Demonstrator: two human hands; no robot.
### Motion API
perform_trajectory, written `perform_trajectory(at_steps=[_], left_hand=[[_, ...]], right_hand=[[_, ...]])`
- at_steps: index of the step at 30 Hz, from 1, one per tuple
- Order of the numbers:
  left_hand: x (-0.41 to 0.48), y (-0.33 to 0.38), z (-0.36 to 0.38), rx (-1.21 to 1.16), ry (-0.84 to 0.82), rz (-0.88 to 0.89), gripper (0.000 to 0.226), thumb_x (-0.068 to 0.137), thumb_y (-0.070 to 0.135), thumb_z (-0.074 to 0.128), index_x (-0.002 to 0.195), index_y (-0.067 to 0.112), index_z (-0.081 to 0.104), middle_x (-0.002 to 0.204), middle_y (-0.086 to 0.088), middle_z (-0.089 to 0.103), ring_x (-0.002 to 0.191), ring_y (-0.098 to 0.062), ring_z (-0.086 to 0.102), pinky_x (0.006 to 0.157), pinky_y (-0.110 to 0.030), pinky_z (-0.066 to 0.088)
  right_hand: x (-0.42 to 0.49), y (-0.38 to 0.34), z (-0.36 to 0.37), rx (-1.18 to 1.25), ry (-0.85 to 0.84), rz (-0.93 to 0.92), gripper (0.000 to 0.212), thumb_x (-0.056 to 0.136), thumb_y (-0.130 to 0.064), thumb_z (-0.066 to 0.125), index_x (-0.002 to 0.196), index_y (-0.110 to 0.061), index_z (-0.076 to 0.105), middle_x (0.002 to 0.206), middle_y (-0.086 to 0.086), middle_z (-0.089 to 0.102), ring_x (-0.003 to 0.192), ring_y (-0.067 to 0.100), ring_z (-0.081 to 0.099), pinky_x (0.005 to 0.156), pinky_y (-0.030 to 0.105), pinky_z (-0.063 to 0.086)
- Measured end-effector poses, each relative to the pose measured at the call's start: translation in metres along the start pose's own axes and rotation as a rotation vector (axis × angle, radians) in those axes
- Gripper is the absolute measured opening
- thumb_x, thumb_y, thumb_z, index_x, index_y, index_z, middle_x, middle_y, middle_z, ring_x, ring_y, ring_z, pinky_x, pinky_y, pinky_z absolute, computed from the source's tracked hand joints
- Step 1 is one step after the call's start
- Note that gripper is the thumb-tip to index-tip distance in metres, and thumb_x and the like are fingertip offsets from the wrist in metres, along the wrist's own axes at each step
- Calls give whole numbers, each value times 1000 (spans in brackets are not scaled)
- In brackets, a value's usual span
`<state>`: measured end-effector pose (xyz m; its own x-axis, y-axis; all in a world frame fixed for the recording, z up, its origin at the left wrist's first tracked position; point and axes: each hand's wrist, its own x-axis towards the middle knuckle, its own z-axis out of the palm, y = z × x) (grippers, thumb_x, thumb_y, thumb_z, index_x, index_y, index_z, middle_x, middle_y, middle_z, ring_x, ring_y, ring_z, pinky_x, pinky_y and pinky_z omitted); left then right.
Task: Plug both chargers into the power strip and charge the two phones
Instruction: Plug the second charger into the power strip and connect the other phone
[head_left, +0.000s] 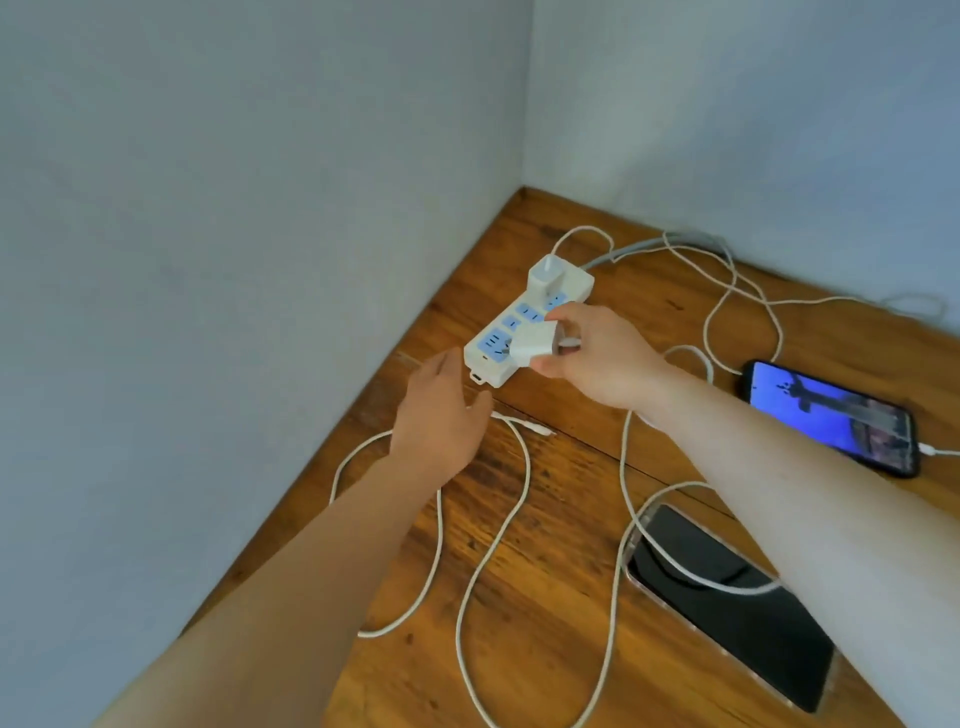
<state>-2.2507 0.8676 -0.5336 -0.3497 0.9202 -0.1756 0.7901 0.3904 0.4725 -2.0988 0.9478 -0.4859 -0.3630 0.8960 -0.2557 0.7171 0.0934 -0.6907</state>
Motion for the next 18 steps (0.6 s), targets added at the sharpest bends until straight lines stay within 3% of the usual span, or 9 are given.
perform_trajectory(at_steps=[4,8,10,15,18], left_hand=[[22,-1,21,-149,18,-49,77,85,48,60,148,21,23,153,-2,34,139,-22,32,104,-39,38],[32,-7,29,-246,79,-34,70,83,47,64,143,25,36,142,1,49,129,-19,45,95,-35,44],[34,-9,30,-267,87,-28,70,81,48,66,142,26,39,140,2,52,127,-18,47,93,-33,45],[34,-13,29,-292,92,-2,67,79,45,69,138,26,44,133,2,58,124,-15,48,80,-25,42],[35,-14,27,-275,89,9,68,79,46,69,138,25,44,131,1,59,123,-16,48,79,-23,40]], right_hand=[[21,-2,7,-148,-43,-17,51,90,-28,60,137,-17,42,140,4,49,124,22,49,89,31,45],[33,-6,9,-193,-9,-21,38,91,-27,58,125,-13,50,130,7,58,112,20,58,62,15,39],[39,-10,5,-209,-31,-24,37,89,-28,61,122,-13,52,123,6,62,100,17,60,53,14,36],[56,-32,-3,-336,-152,-42,26,81,-28,68,100,-14,56,99,3,65,82,14,62,57,23,49],[65,-47,-5,-404,-192,-33,23,77,-27,72,81,-10,57,85,4,66,74,16,64,54,25,47]])
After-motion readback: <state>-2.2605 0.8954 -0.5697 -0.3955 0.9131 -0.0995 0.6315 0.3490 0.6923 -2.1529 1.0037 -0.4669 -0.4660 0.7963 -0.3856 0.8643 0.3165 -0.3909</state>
